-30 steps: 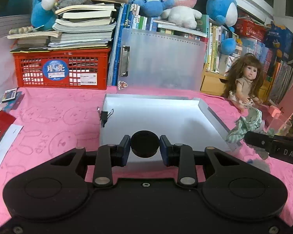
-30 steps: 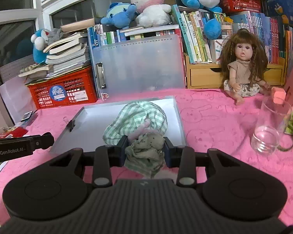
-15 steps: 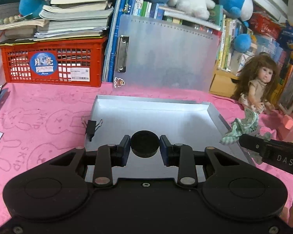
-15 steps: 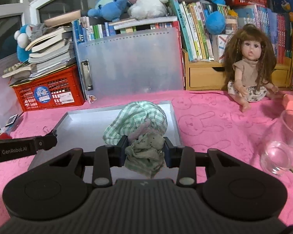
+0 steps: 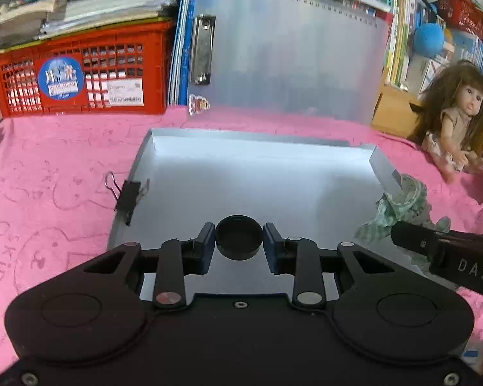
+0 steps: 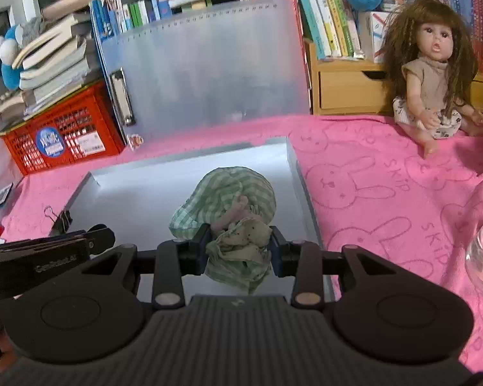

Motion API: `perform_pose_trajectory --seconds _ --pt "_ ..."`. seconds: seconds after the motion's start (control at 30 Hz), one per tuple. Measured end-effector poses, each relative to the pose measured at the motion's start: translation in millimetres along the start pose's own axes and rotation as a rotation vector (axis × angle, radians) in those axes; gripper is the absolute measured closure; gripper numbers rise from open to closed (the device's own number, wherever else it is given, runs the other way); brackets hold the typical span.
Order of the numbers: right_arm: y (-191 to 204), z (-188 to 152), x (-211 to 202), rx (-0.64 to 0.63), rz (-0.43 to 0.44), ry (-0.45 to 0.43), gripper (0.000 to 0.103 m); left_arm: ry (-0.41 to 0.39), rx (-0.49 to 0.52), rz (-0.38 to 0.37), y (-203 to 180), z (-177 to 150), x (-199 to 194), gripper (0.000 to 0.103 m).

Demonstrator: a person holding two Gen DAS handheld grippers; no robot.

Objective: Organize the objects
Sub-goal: 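Carry the cloth with the right gripper while the left gripper carries the lid over the white box, then open the right gripper to drop the cloth while the left gripper releases the lid into the box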

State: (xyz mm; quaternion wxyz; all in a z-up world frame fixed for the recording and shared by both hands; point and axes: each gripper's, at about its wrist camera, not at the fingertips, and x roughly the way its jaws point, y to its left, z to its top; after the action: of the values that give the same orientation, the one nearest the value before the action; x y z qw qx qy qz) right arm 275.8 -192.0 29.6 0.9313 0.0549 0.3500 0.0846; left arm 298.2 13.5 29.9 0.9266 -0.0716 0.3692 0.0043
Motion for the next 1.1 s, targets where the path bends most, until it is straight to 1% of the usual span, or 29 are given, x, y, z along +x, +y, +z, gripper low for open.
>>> perform_pose_trajectory --seconds 0.23,0.37,0.47,0.67,0.93,0.97,1.0,1.03,1.1 --pt "4 -4 8 -0.006 -0.001 0.053 0.061 0.037 0.004 -0.004 -1 -3 6 0.072" --pt "5 -5 12 -0.003 -0.007 0.082 0.060 0.077 -0.004 -0.005 0 -4 12 0.072" --pt "5 -5 14 0.006 -0.002 0.101 0.060 0.076 0.018 0.002 -2 -4 12 0.072" --pt "3 -6 20 0.028 0.001 0.146 0.059 0.077 0.020 0.001 -4 -3 13 0.072" --pt "4 -6 21 0.012 -0.002 0.157 0.053 0.077 0.022 0.002 -3 -3 13 0.072" --pt "4 -6 21 0.012 -0.005 0.155 0.048 0.079 0.021 0.004 -3 -3 13 0.072" --pt "4 -6 21 0.015 -0.007 0.153 0.042 0.083 0.021 0.007 -3 -2 14 0.069" --pt "4 -6 20 0.020 -0.005 0.146 0.036 0.091 0.022 0.010 -4 -1 14 0.061" --pt "7 -5 16 0.012 -0.018 0.115 0.027 0.100 0.017 0.011 -4 2 13 0.056"
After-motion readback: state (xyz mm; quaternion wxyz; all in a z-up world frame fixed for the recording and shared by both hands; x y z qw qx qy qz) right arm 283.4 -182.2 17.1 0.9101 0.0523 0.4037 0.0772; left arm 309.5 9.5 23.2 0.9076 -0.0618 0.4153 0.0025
